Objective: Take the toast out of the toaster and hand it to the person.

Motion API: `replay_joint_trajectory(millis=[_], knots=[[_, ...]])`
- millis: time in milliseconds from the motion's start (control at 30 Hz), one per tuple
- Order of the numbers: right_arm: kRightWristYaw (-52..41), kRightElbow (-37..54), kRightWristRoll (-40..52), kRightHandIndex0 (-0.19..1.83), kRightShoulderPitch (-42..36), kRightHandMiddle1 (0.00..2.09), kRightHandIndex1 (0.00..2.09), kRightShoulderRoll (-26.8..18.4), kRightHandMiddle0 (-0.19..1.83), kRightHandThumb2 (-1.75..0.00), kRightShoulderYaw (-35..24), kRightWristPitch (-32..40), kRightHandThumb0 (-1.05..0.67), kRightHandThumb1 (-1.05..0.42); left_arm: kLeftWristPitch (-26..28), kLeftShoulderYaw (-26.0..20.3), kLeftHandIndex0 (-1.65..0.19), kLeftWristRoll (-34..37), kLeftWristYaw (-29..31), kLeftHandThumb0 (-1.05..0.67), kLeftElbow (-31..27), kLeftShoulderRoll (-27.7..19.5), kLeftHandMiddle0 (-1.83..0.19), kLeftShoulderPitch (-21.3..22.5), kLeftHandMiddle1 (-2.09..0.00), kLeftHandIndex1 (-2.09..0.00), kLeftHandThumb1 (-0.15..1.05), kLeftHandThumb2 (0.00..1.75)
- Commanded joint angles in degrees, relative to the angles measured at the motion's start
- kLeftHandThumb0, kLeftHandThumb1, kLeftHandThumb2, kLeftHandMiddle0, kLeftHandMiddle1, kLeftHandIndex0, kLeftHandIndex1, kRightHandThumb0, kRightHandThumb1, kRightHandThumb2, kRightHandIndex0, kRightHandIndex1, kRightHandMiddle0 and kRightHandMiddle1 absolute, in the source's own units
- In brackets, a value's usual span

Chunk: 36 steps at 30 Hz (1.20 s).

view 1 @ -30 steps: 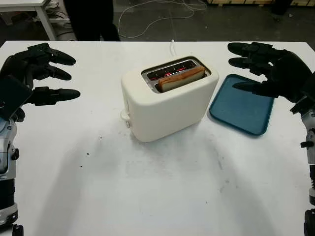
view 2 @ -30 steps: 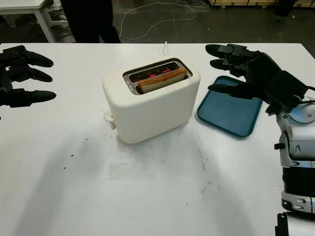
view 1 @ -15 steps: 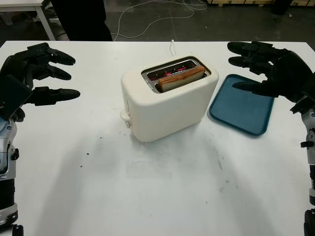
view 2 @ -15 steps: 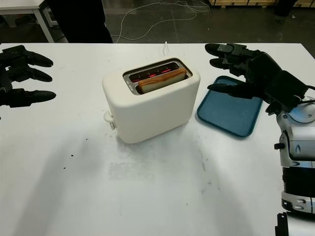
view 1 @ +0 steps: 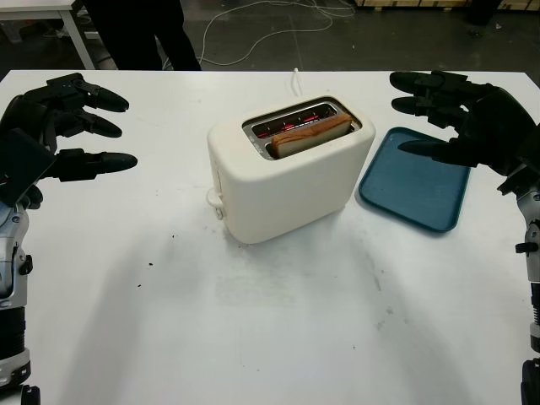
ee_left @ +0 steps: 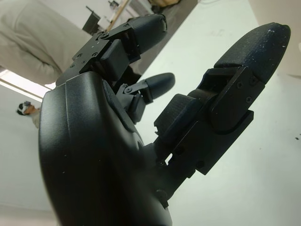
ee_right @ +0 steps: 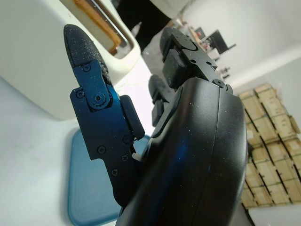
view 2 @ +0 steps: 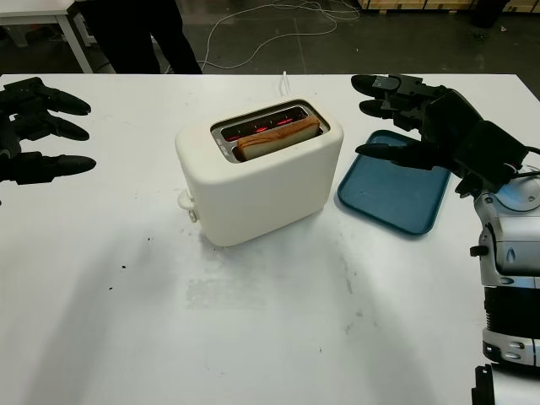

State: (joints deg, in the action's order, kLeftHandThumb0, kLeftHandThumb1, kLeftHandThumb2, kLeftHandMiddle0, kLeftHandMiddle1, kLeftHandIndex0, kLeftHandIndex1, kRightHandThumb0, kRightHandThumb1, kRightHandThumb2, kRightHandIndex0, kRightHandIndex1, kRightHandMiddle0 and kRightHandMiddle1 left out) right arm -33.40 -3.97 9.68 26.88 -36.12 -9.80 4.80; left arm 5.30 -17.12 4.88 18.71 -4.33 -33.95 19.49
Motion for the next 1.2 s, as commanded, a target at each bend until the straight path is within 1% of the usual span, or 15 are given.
replay_joint_trajectory(millis=[0, 167, 400, 633, 833, 1167], knots=[[0.15, 0.62, 0.23, 0.19, -0.09, 0.0, 0.49, -0.18, 0.44, 0.0, -0.31, 0.7, -0.69, -0.79, -0.25, -0.06, -0.56, -0.21, -0.53, -1.05, -0.52, 0.2, -0.55, -0.76, -1.08, -0.93, 0.52, 0.0], [0.15, 0.52, 0.19, 0.19, -0.06, 0.01, 0.49, -0.12, 0.44, 0.0, -0.3, 0.35, -0.67, -0.79, -0.08, -0.14, -0.56, 0.07, -0.5, -1.05, -0.56, 0.36, -0.55, -0.72, -1.07, -0.93, 0.52, 0.0], [0.14, 0.54, -0.07, 0.19, -0.04, 0.0, 0.49, -0.21, 0.44, 0.0, -0.2, -0.11, -0.69, -0.8, -0.05, -0.05, -0.57, -0.25, -0.58, -1.05, -0.66, 0.15, -0.56, -0.62, -1.07, -0.93, 0.52, 0.0], [0.07, 0.67, 0.38, 0.19, 0.01, 0.0, 0.49, -0.17, 0.45, 0.0, -0.3, 0.98, -0.68, -0.79, -0.23, 0.04, -0.57, -0.41, -0.68, -1.05, -0.46, 0.23, -0.57, -0.69, -1.06, -0.92, 0.53, 0.0], [-0.21, 0.33, 0.62, 0.18, -0.01, 0.0, 0.5, -0.06, 0.44, 0.0, -0.39, 0.46, -0.66, -0.79, -0.62, -0.07, -0.57, -0.24, -0.62, -1.05, -0.31, 0.33, -0.56, -0.86, -1.05, -0.91, 0.53, 0.0], [-0.32, -0.12, 0.63, 0.17, -0.15, 0.0, 0.51, 0.0, 0.44, 0.0, -0.48, -0.19, -0.68, -0.79, -0.09, 0.01, -0.58, -0.29, -0.77, -1.05, -0.71, 0.31, -0.57, -0.9, -1.04, -0.9, 0.53, 0.0]])
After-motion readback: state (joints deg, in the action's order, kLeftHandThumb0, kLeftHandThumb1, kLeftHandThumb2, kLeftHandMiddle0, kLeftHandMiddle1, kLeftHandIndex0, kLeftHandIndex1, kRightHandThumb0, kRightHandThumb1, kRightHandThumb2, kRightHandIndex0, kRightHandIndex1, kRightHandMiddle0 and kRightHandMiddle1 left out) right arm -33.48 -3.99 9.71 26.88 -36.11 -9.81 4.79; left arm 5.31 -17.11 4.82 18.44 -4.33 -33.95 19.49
